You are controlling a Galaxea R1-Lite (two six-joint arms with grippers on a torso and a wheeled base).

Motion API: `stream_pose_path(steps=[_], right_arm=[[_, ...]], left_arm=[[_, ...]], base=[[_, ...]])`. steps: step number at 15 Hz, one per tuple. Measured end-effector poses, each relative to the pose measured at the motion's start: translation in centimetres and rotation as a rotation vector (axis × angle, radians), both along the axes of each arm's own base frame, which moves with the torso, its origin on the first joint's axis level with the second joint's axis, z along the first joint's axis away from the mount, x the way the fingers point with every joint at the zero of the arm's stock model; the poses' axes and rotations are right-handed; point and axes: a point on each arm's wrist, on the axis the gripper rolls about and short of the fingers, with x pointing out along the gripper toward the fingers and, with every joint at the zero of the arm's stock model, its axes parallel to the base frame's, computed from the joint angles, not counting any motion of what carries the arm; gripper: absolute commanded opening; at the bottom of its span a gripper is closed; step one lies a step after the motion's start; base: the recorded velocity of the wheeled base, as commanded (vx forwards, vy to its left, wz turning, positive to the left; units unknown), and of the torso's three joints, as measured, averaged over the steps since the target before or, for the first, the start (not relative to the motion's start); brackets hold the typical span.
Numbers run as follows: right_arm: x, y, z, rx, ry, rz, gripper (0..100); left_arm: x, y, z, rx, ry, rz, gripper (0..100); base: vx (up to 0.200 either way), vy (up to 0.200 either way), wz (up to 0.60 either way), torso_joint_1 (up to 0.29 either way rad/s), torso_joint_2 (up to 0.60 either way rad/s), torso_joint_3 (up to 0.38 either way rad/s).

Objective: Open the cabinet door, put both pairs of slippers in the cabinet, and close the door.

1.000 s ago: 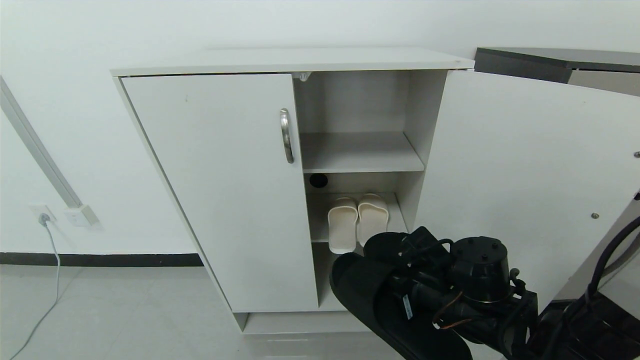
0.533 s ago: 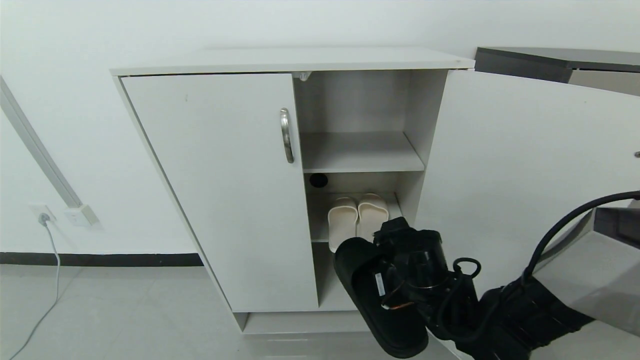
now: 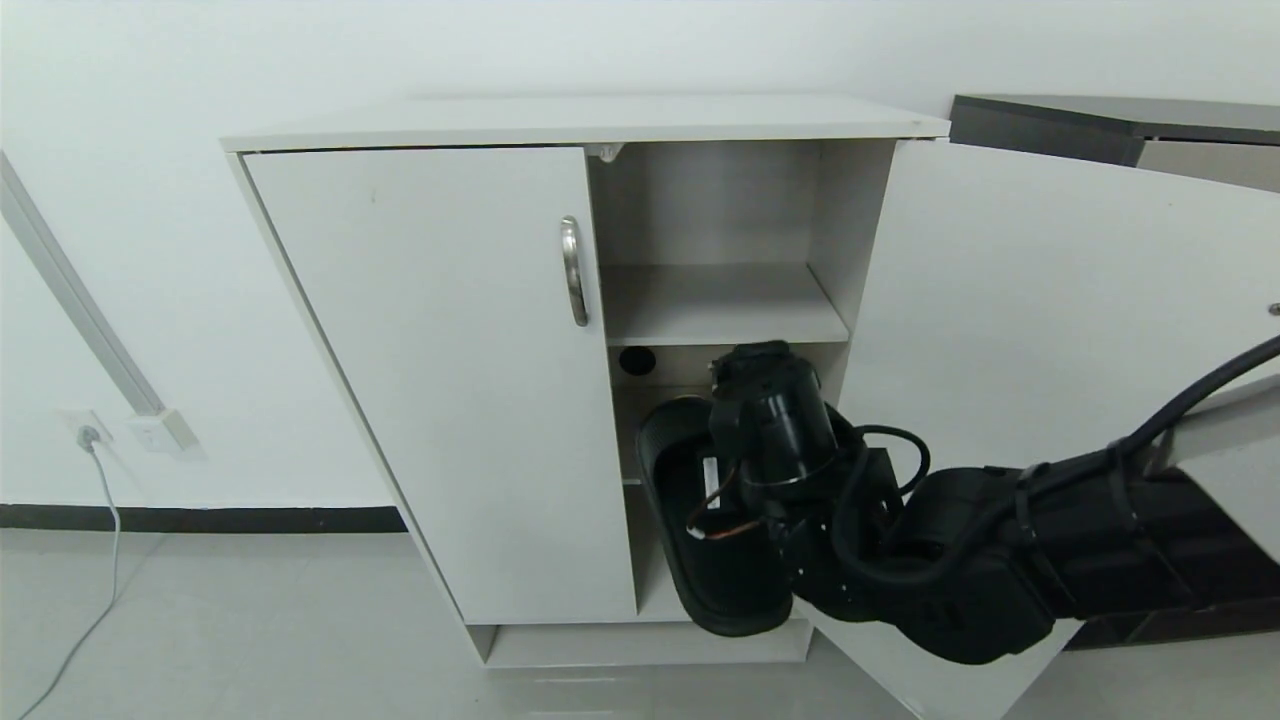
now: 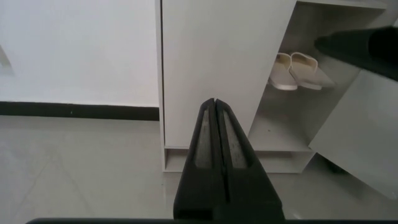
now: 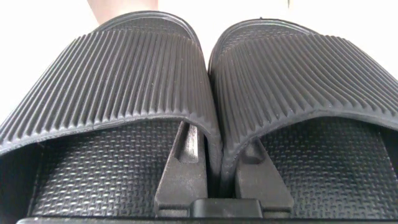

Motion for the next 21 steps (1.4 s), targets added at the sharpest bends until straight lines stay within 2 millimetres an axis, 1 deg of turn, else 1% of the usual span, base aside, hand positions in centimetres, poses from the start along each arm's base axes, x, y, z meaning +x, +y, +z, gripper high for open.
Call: stream_pose_path(steps=[1, 2, 4, 10, 18, 21], right_arm=[[0.2, 0.1, 1.4, 0.020, -0.031, -0.023, 0], [0.4, 0.2, 2.5, 0.018, -0.048, -0.031, 0], [0.8, 0.1, 3.6, 0.018, -0.071, -0.038, 0], [1.4, -0.3, 4.0, -0.003, -0.087, -0.050, 0], [1.9, -0.1, 4.5, -0.005, -0.104, -0.051, 0], [1.9, 0.0, 4.5, -0.003, -0.105, -0.051, 0]], left_arm=[[0.0, 0.0, 0.0, 0.000, 0.000, 0.001, 0], [0.0, 0.0, 0.0, 0.000, 0.000, 0.001, 0], [0.0, 0.0, 0.0, 0.000, 0.000, 0.001, 0], [0.0, 0.0, 0.0, 0.000, 0.000, 0.000, 0], [0.0, 0.0, 0.0, -0.001, 0.000, 0.000, 0], [0.0, 0.0, 0.0, -0.001, 0.000, 0.001, 0]], base=[[0.000, 0.000, 0.00, 0.000, 0.00, 0.000], [0.000, 0.000, 0.00, 0.000, 0.00, 0.000], [0.000, 0.000, 0.00, 0.000, 0.00, 0.000], [0.000, 0.000, 0.00, 0.000, 0.00, 0.000], [0.000, 0.000, 0.00, 0.000, 0.00, 0.000], [0.200, 0.000, 0.00, -0.002, 0.00, 0.004]])
